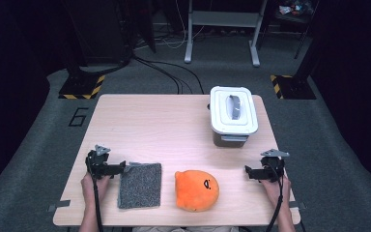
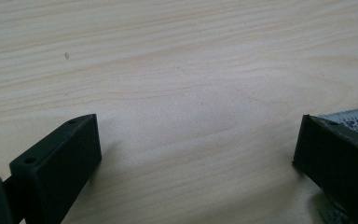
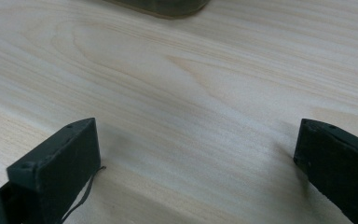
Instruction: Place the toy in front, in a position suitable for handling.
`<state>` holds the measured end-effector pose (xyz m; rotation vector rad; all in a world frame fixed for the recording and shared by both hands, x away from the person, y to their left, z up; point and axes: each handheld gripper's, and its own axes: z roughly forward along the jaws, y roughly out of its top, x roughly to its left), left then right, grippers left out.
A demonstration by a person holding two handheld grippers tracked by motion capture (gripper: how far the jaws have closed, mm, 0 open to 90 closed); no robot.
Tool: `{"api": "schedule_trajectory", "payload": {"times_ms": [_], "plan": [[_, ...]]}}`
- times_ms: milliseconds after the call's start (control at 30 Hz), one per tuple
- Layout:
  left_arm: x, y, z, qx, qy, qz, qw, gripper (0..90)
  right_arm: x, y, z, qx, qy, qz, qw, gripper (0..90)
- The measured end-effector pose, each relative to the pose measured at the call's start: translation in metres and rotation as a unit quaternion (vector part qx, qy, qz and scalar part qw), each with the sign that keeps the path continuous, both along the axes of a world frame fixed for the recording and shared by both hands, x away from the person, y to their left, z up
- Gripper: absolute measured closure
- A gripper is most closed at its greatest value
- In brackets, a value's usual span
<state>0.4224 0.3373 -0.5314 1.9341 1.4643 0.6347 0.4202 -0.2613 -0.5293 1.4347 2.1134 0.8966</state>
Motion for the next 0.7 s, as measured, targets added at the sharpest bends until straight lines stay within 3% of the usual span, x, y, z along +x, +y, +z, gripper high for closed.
{"api": "schedule_trajectory", "payload": {"times_ms": [700], "plan": [[0.0002, -0.0006, 0.0000, 0.001, -0.001, 0.002, 1.0000, 0.2, 0.0004, 0.0001, 0.0003, 0.002, 0.001, -0.003, 1.0000, 0.0]]}}
